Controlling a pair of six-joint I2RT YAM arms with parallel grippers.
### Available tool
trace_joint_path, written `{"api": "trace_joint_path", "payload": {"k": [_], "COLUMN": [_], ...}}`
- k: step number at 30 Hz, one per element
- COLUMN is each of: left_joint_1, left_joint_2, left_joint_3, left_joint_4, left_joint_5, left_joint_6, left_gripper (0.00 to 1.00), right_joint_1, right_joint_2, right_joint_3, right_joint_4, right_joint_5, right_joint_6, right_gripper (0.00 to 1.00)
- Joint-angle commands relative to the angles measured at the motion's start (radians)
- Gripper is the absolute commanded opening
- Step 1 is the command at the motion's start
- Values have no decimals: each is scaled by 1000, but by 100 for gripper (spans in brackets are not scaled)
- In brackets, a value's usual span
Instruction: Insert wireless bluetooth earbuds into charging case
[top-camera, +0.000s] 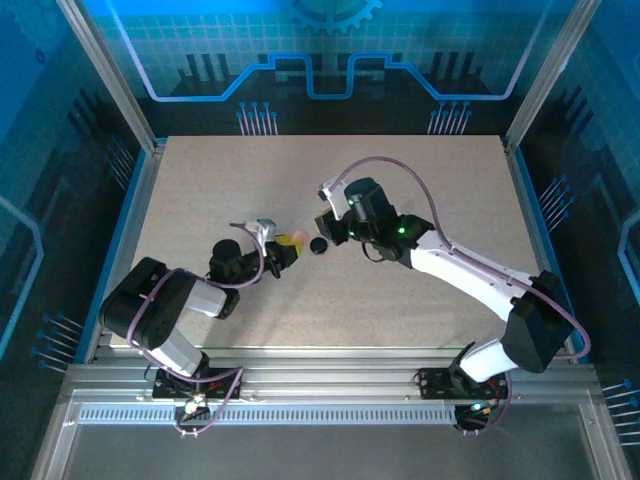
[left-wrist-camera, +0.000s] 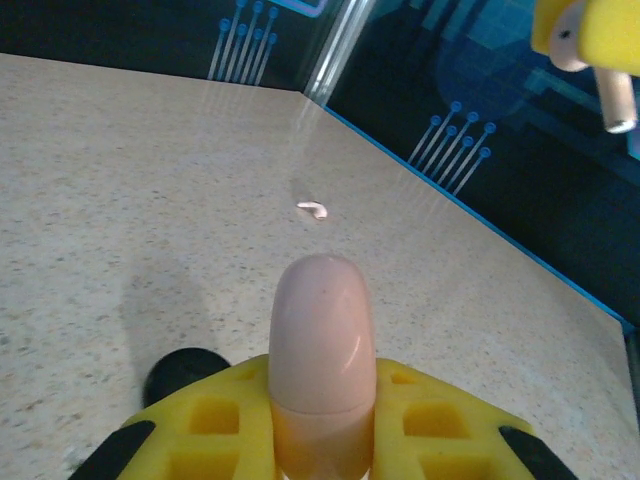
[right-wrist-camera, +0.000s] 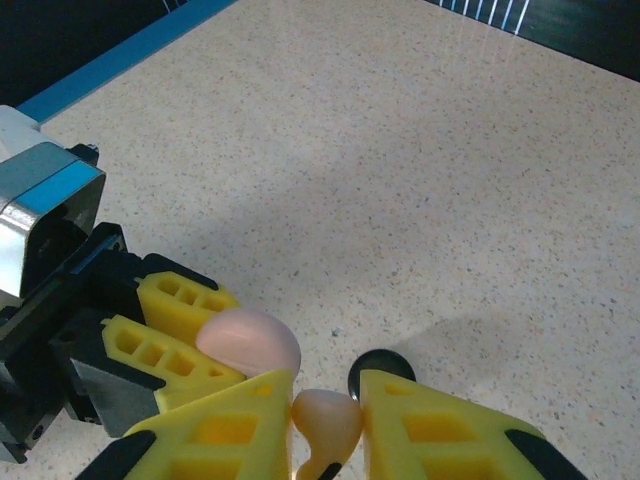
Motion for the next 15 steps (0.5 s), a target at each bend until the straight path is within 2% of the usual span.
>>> {"api": "trace_joint_path", "payload": {"k": [1,8,15], "left_joint_1": [-30,-94,-156], "left_joint_2": [13,-39,-71], "left_joint_3": [21,13,16], "left_joint_4": [96,-16,-141], "left_joint_5": [43,68,122], "left_joint_6": [4,131,258], "left_gripper": [7,7,7], "right_joint_1": [-46,-153,-233], "right_joint_2": [-39,14,78], "right_joint_3": [-24,-62,-130], "right_joint_4": [-37,-248,-406], "right_joint_5": [-26,-78,-70], "right_joint_6": [-4,23,45], "right_gripper": [23,24,24]}}
